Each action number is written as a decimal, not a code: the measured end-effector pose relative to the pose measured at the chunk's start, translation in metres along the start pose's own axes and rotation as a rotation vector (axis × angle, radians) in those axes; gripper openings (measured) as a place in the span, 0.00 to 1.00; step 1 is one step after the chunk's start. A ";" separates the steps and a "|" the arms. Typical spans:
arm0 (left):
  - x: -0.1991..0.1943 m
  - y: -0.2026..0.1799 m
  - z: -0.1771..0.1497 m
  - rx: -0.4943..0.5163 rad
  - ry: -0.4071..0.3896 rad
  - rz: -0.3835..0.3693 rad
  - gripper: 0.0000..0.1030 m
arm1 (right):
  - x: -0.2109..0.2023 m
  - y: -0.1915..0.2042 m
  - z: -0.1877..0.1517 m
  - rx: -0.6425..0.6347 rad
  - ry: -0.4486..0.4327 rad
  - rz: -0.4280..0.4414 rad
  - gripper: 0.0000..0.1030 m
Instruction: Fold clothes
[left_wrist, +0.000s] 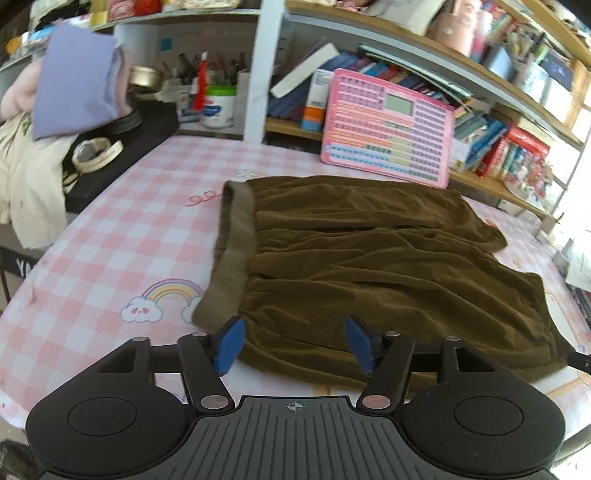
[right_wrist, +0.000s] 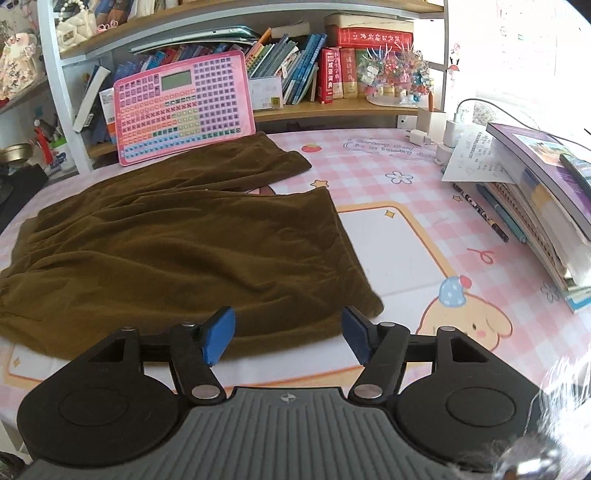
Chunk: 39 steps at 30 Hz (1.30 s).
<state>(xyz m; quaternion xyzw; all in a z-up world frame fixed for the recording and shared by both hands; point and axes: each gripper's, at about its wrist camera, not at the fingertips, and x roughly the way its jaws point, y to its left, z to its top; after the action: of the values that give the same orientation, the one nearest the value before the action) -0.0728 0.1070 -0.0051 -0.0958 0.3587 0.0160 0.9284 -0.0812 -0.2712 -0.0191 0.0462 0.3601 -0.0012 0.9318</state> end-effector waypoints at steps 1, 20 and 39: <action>-0.001 -0.002 0.000 0.006 0.000 -0.007 0.66 | -0.003 0.002 -0.001 0.003 0.001 0.001 0.64; -0.004 -0.019 -0.015 0.087 0.057 -0.126 0.88 | -0.024 0.045 -0.002 -0.079 0.036 0.026 0.87; 0.060 -0.006 0.076 0.178 0.018 -0.032 0.88 | 0.087 0.030 0.154 -0.408 0.061 0.267 0.88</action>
<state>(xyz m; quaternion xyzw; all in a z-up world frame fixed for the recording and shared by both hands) 0.0222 0.1129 0.0108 -0.0189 0.3657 -0.0315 0.9300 0.0878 -0.2520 0.0381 -0.0956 0.3715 0.1961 0.9025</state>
